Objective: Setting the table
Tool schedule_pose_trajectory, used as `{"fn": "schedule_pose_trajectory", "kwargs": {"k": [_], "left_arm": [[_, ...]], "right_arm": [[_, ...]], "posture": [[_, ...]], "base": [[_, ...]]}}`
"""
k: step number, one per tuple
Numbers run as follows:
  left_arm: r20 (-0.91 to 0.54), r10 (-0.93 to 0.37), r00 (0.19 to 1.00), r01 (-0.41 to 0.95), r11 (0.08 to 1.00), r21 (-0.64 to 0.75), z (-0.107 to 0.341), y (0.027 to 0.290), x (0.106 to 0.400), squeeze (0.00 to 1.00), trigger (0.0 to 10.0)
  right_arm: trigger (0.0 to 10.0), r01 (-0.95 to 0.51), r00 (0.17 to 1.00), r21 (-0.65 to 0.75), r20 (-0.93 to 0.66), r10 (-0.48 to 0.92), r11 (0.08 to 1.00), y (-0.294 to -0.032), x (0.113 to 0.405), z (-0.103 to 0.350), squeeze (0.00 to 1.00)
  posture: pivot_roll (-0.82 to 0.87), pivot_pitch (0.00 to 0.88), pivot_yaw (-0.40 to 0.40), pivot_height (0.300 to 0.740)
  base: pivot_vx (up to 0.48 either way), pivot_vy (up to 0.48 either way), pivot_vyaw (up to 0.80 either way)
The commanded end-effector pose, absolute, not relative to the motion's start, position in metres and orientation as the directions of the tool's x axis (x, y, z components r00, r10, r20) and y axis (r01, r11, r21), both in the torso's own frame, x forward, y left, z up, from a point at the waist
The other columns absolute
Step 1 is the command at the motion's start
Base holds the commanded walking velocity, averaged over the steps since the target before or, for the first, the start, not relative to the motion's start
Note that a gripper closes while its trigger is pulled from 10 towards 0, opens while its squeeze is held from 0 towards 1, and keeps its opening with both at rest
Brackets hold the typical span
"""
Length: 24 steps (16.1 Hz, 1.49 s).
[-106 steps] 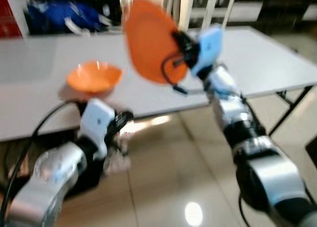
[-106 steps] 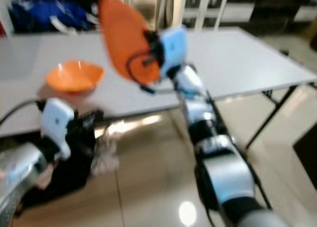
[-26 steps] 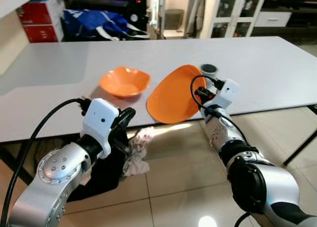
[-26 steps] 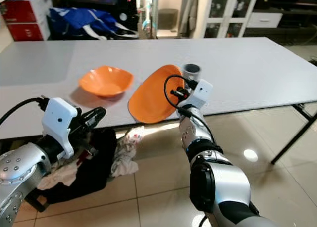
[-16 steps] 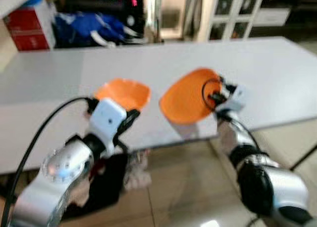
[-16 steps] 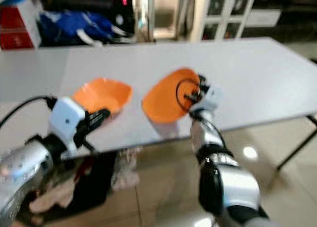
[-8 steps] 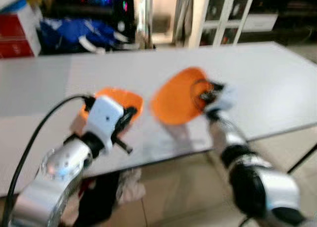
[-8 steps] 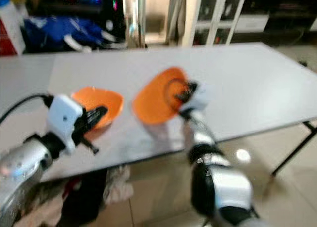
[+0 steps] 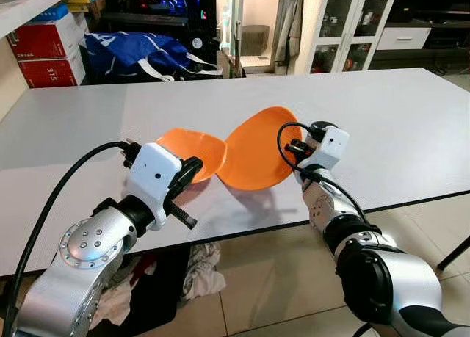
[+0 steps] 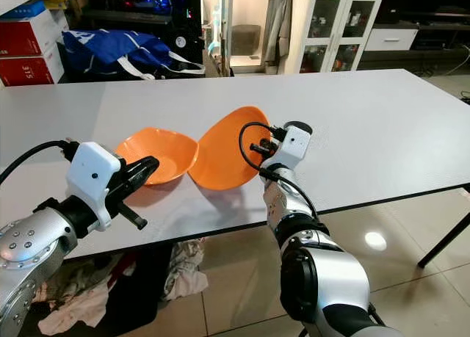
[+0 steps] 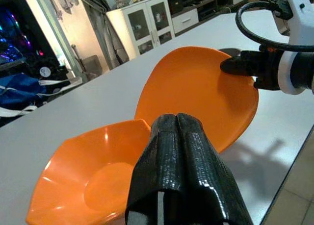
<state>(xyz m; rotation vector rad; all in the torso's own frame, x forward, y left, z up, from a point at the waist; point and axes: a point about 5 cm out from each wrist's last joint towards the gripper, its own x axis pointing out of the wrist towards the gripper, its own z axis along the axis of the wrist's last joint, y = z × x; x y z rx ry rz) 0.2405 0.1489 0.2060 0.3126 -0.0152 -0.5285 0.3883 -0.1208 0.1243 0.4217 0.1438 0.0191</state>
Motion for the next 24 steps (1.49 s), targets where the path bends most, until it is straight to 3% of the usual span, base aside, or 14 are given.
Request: {"fn": "schedule_pose_trajectory", "kwargs": {"k": [1,2,3,4,12,13,14,16,17,24], "left_arm": [[-0.054,-0.498,0.865,0.49,0.818,0.301,0.21,0.15,0.238,0.1,10.0],[-0.055,-0.497,0.866,0.489,0.818,0.302,0.21,0.151,0.237,0.1,10.0],[-0.056,-0.498,0.866,0.49,0.818,0.302,0.21,0.151,0.237,0.1,10.0],[-0.063,-0.499,0.864,0.493,0.815,0.306,0.211,0.152,0.235,0.1,10.0],[-0.099,-0.51,0.855,0.513,0.8,0.311,0.213,0.155,0.228,0.11,10.0],[-0.104,-0.51,0.854,0.515,0.799,0.309,0.213,0.156,0.227,0.12,10.0],[-0.108,-0.511,0.853,0.517,0.798,0.308,0.213,0.156,0.227,0.12,10.0],[-0.113,-0.511,0.852,0.519,0.797,0.307,0.213,0.156,0.226,0.12,10.0],[-0.114,-0.511,0.852,0.519,0.798,0.307,0.213,0.157,0.226,0.14,10.0],[-0.115,-0.506,0.855,0.515,0.8,0.308,0.213,0.157,0.226,0.14,10.0]], "right_arm": [[0.0,0.034,0.978,0.368,-0.203,0.044,0.929,-0.123,0.383,0.11,0.0],[0.7,0.048,0.974,0.339,-0.223,0.031,0.94,-0.124,0.382,0.107,0.0],[0.7,0.051,0.973,0.331,-0.229,0.028,0.942,-0.125,0.381,0.106,0.0],[10.0,0.047,0.965,0.288,-0.259,0.03,0.956,-0.125,0.378,0.1,0.0],[10.0,0.123,0.926,0.11,-0.37,-0.075,0.986,-0.144,0.36,0.067,0.0],[10.0,0.138,0.92,0.101,-0.382,-0.09,0.985,-0.148,0.357,0.064,0.12],[10.0,0.15,0.915,0.086,-0.388,-0.106,0.985,-0.151,0.355,0.061,0.12],[10.0,0.166,0.91,0.065,-0.394,-0.128,0.984,-0.155,0.354,0.059,0.32],[10.0,0.175,0.909,0.049,-0.391,-0.143,0.983,-0.157,0.353,0.058,1.0],[10.0,0.192,0.903,0.013,-0.394,-0.171,0.981,-0.162,0.351,0.055,1.0]], "posture": [[0.18,0.0,-0.008,0.736],[0.18,0.0,-0.006,0.736],[0.18,0.0,-0.005,0.736],[0.19,0.0,0.004,0.736],[0.21,0.0,0.03,0.736],[0.21,0.0,0.032,0.736],[0.21,0.0,0.035,0.736],[0.21,0.0,0.034,0.736],[0.21,0.0,0.035,0.736],[0.21,0.0,0.032,0.736]], "base": [[0.0,0.0,0.0],[0.0,0.0,0.0],[0.0,0.0,0.0],[0.0,0.0,0.0],[0.0,0.0,0.0],[0.0,0.0,0.0],[0.0,0.0,0.0],[0.0,0.0,0.0],[0.0,0.0,0.0],[0.0,0.0,0.0]]}}
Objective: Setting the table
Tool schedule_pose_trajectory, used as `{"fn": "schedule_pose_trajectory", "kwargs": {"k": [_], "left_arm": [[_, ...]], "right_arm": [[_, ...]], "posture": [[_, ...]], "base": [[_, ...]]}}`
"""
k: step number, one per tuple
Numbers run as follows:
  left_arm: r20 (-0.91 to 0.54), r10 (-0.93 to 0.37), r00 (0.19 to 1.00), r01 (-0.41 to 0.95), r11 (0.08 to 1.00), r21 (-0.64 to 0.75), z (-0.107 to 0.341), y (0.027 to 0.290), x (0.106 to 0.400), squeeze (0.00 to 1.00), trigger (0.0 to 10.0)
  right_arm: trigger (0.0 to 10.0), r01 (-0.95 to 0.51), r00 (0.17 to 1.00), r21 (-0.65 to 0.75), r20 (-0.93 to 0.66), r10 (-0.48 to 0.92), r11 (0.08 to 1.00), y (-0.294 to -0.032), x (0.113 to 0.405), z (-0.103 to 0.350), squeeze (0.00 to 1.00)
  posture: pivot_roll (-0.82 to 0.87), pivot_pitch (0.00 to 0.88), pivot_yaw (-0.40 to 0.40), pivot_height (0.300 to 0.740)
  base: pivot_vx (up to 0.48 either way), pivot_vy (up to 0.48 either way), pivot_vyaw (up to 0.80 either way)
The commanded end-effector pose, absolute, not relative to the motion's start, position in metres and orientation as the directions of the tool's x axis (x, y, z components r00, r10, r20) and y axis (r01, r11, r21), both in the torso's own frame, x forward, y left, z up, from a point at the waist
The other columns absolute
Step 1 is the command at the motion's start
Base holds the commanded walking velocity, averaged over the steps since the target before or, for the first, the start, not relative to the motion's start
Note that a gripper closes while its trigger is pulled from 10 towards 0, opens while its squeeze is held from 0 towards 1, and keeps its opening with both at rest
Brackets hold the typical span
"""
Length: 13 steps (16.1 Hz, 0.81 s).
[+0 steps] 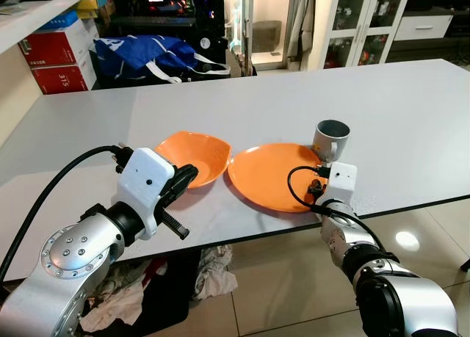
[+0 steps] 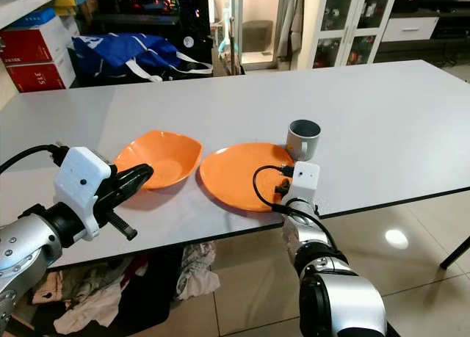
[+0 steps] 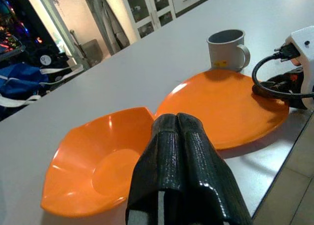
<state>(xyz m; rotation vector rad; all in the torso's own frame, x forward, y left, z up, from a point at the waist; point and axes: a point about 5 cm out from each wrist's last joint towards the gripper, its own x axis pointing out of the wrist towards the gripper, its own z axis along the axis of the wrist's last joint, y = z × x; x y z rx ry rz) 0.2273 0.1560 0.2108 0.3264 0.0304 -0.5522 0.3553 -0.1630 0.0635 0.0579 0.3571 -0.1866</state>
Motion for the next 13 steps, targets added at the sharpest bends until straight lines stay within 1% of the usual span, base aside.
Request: {"fn": "schedule_pose_trajectory", "kwargs": {"k": [1,2,3,4,6,7,11,13], "left_arm": [[-0.114,-0.505,0.855,0.514,0.801,0.307,0.213,0.157,0.225,0.14,10.0],[-0.114,-0.504,0.856,0.513,0.802,0.307,0.213,0.158,0.225,0.14,10.0],[-0.112,-0.503,0.857,0.511,0.803,0.307,0.213,0.158,0.226,0.16,10.0],[-0.111,-0.502,0.858,0.51,0.804,0.306,0.213,0.158,0.226,0.16,10.0],[-0.11,-0.502,0.858,0.51,0.805,0.303,0.213,0.158,0.226,0.16,10.0],[-0.111,-0.502,0.858,0.511,0.805,0.303,0.212,0.157,0.227,0.16,10.0],[-0.118,-0.503,0.856,0.514,0.803,0.302,0.211,0.16,0.226,0.16,10.0],[-0.115,-0.5,0.859,0.51,0.807,0.298,0.212,0.162,0.234,0.16,10.0]], "right_arm": [[10.0,0.193,0.904,0.012,-0.39,-0.173,0.981,-0.162,0.351,0.056,1.0],[10.0,0.193,0.906,0.012,-0.386,-0.173,0.981,-0.161,0.351,0.057,1.0],[10.0,0.185,0.916,-0.017,-0.358,-0.178,0.983,-0.161,0.355,0.062,1.0],[10.0,0.175,0.927,-0.037,-0.329,-0.177,0.984,-0.159,0.358,0.068,0.0],[10.0,0.161,0.941,-0.066,-0.29,-0.173,0.985,-0.157,0.363,0.076,0.01],[10.0,0.165,0.943,-0.058,-0.283,-0.175,0.985,-0.157,0.364,0.078,1.0],[10.0,0.155,0.943,-0.044,-0.29,-0.161,0.987,-0.154,0.364,0.077,1.0],[10.0,0.155,0.946,-0.036,-0.282,-0.159,0.987,-0.152,0.364,0.079,1.0]], "posture": [[0.21,0.0,0.031,0.736],[0.21,0.0,0.031,0.736],[0.21,0.0,0.029,0.736],[0.21,0.0,0.029,0.736],[0.2,0.0,0.029,0.736],[0.2,0.0,0.028,0.736],[0.19,0.0,0.044,0.736],[0.17,0.0,0.054,0.736]], "base": [[0.0,0.0,0.0],[0.0,0.0,0.0],[0.0,0.0,0.0],[0.0,0.0,0.0],[0.0,0.0,0.0],[0.0,0.0,0.0],[0.0,0.0,0.0],[0.0,0.0,0.0]]}}
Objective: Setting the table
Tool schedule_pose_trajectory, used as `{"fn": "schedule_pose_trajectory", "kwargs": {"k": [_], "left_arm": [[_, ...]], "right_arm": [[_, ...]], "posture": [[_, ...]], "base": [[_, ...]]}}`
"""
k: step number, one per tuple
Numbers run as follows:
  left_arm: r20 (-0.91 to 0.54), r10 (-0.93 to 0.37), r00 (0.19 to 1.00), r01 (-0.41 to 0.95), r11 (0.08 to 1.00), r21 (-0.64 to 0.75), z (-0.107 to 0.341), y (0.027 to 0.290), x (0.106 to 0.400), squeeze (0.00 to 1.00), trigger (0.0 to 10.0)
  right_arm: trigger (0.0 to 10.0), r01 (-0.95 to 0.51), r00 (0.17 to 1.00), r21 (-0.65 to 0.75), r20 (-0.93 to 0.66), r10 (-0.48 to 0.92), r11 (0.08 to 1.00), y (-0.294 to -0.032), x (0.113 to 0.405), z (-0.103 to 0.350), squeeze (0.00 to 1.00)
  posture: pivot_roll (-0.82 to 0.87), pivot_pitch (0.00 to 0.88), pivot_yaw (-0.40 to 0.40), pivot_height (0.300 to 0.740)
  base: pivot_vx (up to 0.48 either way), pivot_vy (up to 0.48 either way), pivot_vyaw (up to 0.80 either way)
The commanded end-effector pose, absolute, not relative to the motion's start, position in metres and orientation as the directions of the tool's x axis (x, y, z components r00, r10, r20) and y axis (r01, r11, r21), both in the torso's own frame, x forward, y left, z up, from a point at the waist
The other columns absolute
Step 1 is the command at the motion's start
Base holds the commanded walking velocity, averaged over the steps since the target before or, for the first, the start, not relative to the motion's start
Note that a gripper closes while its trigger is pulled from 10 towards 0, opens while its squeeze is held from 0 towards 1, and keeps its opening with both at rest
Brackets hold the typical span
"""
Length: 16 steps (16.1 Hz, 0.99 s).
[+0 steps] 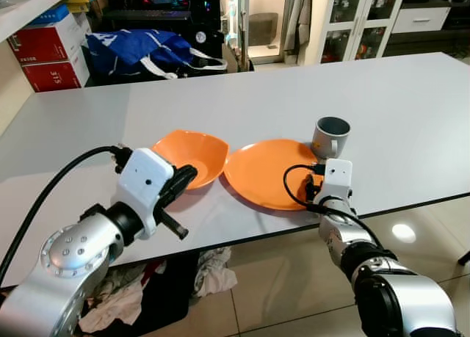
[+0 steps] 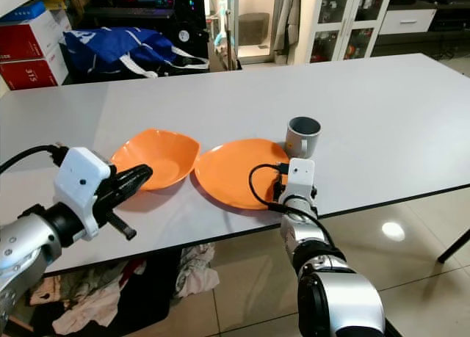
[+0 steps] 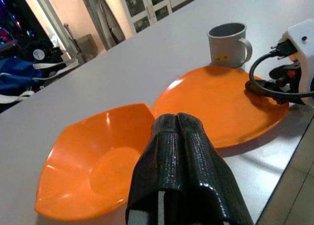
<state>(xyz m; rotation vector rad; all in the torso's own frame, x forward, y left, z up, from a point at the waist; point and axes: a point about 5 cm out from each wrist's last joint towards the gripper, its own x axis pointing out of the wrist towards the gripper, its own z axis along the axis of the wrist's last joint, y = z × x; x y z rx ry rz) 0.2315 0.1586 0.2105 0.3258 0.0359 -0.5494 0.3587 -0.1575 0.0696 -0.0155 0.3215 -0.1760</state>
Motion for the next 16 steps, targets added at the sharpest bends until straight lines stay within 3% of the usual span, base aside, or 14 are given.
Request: {"fn": "schedule_pose_trajectory", "kwargs": {"k": [1,10,12,13,16], "left_arm": [[-0.111,-0.498,0.86,0.507,0.811,0.291,0.211,0.162,0.237,0.17,10.0],[-0.13,-0.524,0.842,0.54,0.809,0.234,0.203,0.157,0.236,0.16,10.0],[-0.311,-0.564,0.765,0.624,0.767,0.146,0.168,0.168,0.213,0.13,10.0],[-0.312,-0.568,0.761,0.627,0.768,0.132,0.166,0.17,0.209,0.13,10.0],[-0.107,-0.533,0.839,0.54,0.795,0.276,0.179,0.175,0.208,0.1,10.0]], "right_arm": [[10.0,0.154,0.948,-0.036,-0.275,-0.158,0.987,-0.152,0.365,0.08,1.0],[10.0,0.102,0.948,-0.071,-0.296,-0.119,0.992,-0.152,0.362,0.074,1.0],[10.0,0.086,0.945,-0.076,-0.311,-0.106,0.993,-0.147,0.359,0.07,1.0],[10.0,0.082,0.945,-0.079,-0.312,-0.103,0.993,-0.147,0.359,0.07,1.0],[10.0,0.069,0.95,-0.091,-0.299,-0.093,0.993,-0.145,0.362,0.073,1.0]], "posture": [[0.15,0.0,0.049,0.736],[0.14,0.0,0.053,0.736],[0.16,0.0,0.057,0.736],[0.17,0.0,0.058,0.736],[0.18,0.0,0.066,0.736]], "base": [[0.0,0.0,0.0],[0.0,0.0,0.0],[0.0,0.0,0.0],[0.0,0.0,0.0],[0.0,0.0,0.0]]}}
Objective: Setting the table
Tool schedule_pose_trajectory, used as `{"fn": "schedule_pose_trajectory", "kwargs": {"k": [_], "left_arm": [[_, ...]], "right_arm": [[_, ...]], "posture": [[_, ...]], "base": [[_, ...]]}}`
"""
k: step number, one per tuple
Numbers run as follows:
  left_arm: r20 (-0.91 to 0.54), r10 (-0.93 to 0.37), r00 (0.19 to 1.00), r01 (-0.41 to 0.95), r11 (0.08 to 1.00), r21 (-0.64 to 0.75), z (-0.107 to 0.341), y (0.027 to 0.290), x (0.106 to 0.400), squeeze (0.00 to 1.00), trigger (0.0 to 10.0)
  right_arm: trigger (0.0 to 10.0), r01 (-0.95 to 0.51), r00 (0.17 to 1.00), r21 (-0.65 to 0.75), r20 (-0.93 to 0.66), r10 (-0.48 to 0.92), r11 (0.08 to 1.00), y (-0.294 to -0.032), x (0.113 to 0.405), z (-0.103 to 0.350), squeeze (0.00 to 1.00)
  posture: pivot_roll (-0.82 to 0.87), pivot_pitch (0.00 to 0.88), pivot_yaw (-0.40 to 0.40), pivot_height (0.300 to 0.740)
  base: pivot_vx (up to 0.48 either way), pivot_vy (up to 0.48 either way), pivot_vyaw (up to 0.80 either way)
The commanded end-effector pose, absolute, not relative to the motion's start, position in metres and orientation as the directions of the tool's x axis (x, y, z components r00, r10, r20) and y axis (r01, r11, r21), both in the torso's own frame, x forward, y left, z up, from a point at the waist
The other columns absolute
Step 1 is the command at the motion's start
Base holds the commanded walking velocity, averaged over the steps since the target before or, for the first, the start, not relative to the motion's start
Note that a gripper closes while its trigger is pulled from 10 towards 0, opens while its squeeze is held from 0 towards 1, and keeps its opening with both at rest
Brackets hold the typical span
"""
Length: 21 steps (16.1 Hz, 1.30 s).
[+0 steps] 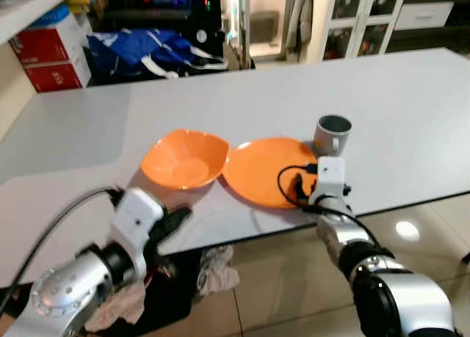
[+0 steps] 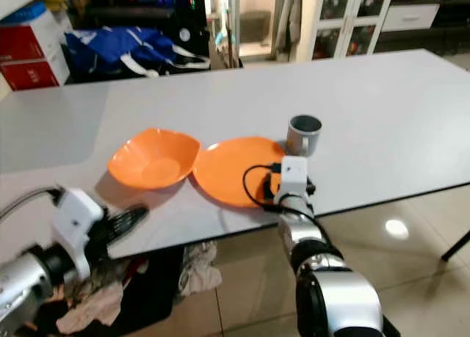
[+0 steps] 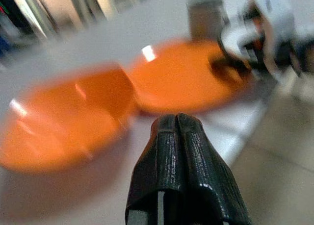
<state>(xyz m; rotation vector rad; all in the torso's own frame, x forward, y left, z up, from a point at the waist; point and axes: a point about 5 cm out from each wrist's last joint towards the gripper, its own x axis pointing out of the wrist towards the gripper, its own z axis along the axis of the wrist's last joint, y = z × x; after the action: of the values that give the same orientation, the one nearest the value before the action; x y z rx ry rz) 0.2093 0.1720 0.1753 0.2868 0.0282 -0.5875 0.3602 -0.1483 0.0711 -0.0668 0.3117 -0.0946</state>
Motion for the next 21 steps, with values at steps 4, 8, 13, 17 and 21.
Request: {"fn": "schedule_pose_trajectory", "kwargs": {"k": [4,8,13,17,21], "left_arm": [[-0.004,-0.444,0.896,0.412,0.827,0.383,0.162,0.182,0.225,0.0,10.0],[0.023,-0.458,0.889,0.425,0.84,0.337,0.148,0.166,0.232,0.0,10.0],[0.081,-0.427,0.901,0.371,0.852,0.37,0.157,0.164,0.245,0.0,10.0],[0.107,-0.413,0.904,0.35,0.861,0.37,0.164,0.164,0.253,0.0,10.0],[0.098,-0.427,0.899,0.365,0.854,0.371,0.165,0.162,0.252,0.0,10.0]], "right_arm": [[10.0,0.059,0.962,-0.061,-0.264,-0.073,0.996,-0.144,0.366,0.081,1.0],[10.0,0.054,0.966,-0.084,-0.248,-0.073,0.995,-0.149,0.368,0.086,1.0],[10.0,0.041,0.974,-0.098,-0.216,-0.062,0.994,-0.151,0.372,0.093,1.0],[10.0,0.119,0.973,-0.206,-0.171,-0.155,0.971,-0.169,0.374,0.1,1.0],[10.0,0.204,0.963,-0.371,-0.091,-0.255,0.906,-0.189,0.375,0.109,0.0]], "posture": [[0.13,0.0,0.051,0.736],[0.09,0.0,0.052,0.736],[0.1,0.0,0.051,0.736],[0.1,0.0,0.05,0.736],[0.1,0.0,0.054,0.736]], "base": [[0.0,0.0,0.0],[0.0,0.0,0.0],[0.0,0.0,0.0],[0.0,0.0,0.0],[0.0,0.0,0.0]]}}
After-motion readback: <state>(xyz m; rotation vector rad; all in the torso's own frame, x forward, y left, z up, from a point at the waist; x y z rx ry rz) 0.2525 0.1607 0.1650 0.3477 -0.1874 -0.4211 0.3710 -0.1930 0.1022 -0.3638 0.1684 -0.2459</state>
